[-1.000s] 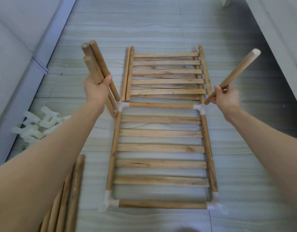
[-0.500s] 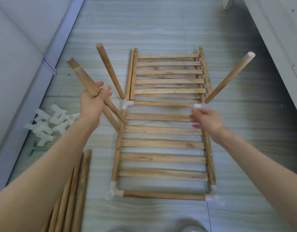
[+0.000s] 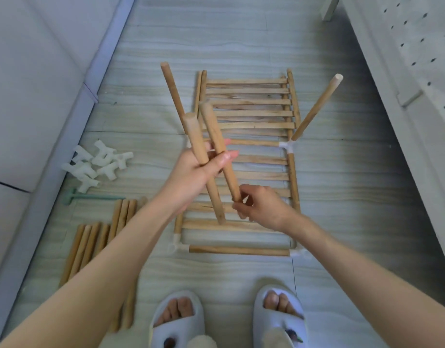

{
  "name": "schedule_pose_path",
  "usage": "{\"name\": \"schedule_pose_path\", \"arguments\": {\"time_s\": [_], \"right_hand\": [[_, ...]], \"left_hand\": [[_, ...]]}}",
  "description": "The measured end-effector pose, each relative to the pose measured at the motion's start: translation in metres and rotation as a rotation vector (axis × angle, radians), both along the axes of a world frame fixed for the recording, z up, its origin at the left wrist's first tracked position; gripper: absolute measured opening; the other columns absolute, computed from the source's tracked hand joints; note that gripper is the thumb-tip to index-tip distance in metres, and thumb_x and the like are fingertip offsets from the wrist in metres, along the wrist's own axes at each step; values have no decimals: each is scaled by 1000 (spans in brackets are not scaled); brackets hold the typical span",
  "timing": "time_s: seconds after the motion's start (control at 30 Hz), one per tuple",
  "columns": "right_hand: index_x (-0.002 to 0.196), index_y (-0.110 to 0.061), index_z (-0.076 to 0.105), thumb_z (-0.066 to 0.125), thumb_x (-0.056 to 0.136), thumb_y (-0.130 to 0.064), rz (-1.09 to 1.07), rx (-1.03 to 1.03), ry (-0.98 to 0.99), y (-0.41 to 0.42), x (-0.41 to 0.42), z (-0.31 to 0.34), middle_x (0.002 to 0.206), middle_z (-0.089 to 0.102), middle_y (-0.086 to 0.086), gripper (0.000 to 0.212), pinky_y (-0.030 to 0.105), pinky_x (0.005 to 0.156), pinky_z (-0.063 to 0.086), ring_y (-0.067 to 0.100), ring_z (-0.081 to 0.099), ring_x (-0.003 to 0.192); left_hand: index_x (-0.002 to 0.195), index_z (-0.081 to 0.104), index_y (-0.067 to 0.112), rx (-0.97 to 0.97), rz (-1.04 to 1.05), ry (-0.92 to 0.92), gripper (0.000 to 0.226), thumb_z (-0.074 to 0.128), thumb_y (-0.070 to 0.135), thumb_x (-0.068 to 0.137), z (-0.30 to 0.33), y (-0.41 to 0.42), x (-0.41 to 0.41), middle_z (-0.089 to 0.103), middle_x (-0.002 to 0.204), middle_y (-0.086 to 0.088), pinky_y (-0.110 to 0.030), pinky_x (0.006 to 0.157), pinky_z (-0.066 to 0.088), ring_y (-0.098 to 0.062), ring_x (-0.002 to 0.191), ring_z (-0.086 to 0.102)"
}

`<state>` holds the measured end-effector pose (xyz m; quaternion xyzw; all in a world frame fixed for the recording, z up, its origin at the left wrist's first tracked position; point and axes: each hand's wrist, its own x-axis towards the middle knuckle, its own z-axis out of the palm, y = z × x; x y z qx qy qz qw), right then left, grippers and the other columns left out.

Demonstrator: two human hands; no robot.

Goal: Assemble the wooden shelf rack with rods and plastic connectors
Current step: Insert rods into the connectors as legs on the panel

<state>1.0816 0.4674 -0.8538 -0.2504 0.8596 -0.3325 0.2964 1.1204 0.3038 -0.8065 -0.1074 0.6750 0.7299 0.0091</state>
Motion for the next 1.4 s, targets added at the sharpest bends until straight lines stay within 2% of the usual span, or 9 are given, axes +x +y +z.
{"name": "schedule_pose_path", "arguments": {"time_s": [0.07, 0.13, 0.23, 0.3, 0.47, 0.7, 0.8, 1.07, 1.4], "right_hand": [[79, -14, 54, 61, 88, -15, -73, 64, -17, 21, 4, -8, 77, 65, 2, 11, 33, 72, 53, 19, 63, 68], [77, -15, 53, 61, 87, -12, -214, 61, -54, 45, 11, -18, 76, 67, 8, 12, 29, 69, 55, 15, 65, 62], [77, -21, 57, 63, 82, -9, -450, 19, -114, 78, 24, -31, 71, 67, 1, 15, 14, 57, 51, 5, 63, 51], [78, -23, 61, 66, 77, -9, -576, 1, -160, 96, 32, -38, 68, 68, -5, 15, 13, 59, 51, 6, 66, 55], [77, -20, 66, 68, 78, -3, -722, -69, -218, 127, 50, -48, 76, 69, 9, 17, 47, 85, 53, 31, 67, 84], [81, -15, 64, 61, 87, -10, -966, -129, -217, 146, 63, -51, 78, 70, 9, 9, 40, 84, 56, 29, 68, 81], [88, -9, 63, 60, 88, -9, -1002, -123, -223, 148, 67, -51, 78, 68, 9, 3, 46, 88, 53, 29, 67, 81], [73, -22, 60, 64, 82, -12, -1007, 7, -226, 148, 77, -57, 70, 67, 4, 14, 47, 89, 51, 25, 68, 78], [100, -19, 63, 61, 85, -18, -891, 77, -233, 147, 85, -62, 77, 64, 1, 15, 39, 87, 49, 28, 66, 88]], "left_hand": [[103, 62, 27, -8, 90, -43, 18, 54, 14, 93, -9, -4, 9, 71, 105, -4, -36, 91, 50, -17, 106, 64], [102, 62, 25, -16, 203, -67, 15, 52, 16, 95, -20, -12, 23, 73, 95, 0, -36, 90, 49, -15, 102, 66], [99, 62, 22, -41, 352, -61, 12, 52, 16, 95, -35, -27, 50, 73, 85, -1, -30, 82, 54, -16, 94, 69], [97, 62, 23, -81, 401, -62, 12, 52, 17, 95, -43, -33, 68, 72, 79, 2, -27, 79, 55, -15, 90, 69], [96, 61, 27, -188, 453, -68, 14, 52, 17, 96, -59, -39, 100, 69, 82, 0, -31, 84, 53, -13, 90, 67], [95, 60, 27, -160, 571, -29, 15, 50, 16, 96, -60, -42, 112, 66, 86, -6, -36, 87, 51, -22, 93, 64], [95, 60, 28, -160, 574, -10, 16, 49, 16, 97, -60, -40, 113, 65, 88, -6, -33, 87, 51, -20, 94, 64], [95, 61, 28, -171, 602, 22, 18, 50, 14, 96, -64, -36, 118, 66, 84, -1, -29, 84, 50, -14, 89, 65], [93, 63, 33, -178, 549, 25, 20, 51, 17, 96, -67, -39, 122, 68, 82, 2, -29, 85, 50, -14, 89, 66]]}}
